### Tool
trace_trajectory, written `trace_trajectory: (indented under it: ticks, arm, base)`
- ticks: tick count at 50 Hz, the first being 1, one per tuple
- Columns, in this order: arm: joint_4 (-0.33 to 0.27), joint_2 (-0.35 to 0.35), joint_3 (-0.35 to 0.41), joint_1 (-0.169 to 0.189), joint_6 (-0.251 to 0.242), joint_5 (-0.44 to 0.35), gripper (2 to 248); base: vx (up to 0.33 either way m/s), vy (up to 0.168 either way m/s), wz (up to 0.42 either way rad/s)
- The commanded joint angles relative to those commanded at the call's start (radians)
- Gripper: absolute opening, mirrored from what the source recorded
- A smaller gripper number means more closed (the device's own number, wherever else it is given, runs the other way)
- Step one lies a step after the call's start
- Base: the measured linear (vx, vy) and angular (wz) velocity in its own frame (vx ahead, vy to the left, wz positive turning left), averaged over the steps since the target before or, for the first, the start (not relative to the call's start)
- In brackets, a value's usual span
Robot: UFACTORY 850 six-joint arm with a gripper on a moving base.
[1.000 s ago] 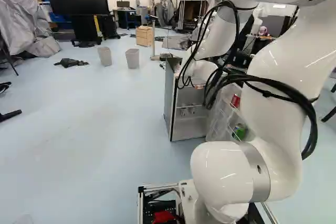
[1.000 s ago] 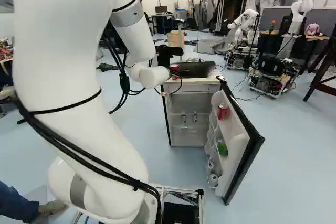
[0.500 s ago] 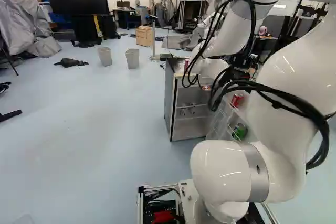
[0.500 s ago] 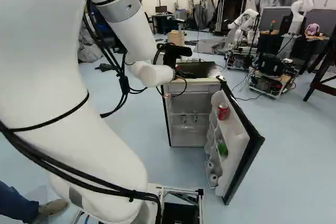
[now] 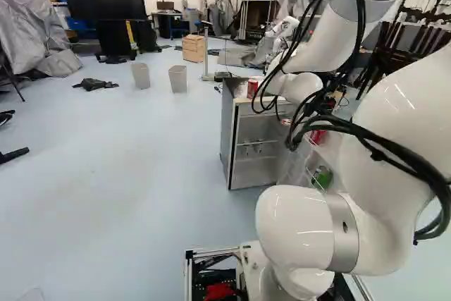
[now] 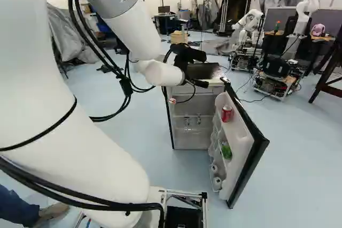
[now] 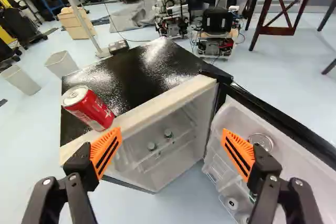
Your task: Grab a drink from the fridge
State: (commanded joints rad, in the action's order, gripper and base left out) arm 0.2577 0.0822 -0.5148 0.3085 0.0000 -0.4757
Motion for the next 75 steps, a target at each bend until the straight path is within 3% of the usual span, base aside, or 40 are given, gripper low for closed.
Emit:
trace_trajectory:
  ticks: [18, 43, 75]
  arm:
    - [0.052, 0.051, 0.004, 0.07, 0.0, 0.119, 247]
    - [0.067, 0.082, -0.028, 0.161, 0.0, 0.152, 247]
    - [0.121, 0.082, -0.104, 0.267, 0.0, 0.279, 247]
  base:
    - [0.0, 0.0, 0.0]
    - [0.0, 0.0, 0.0]
    - [0.0, 0.0, 0.0]
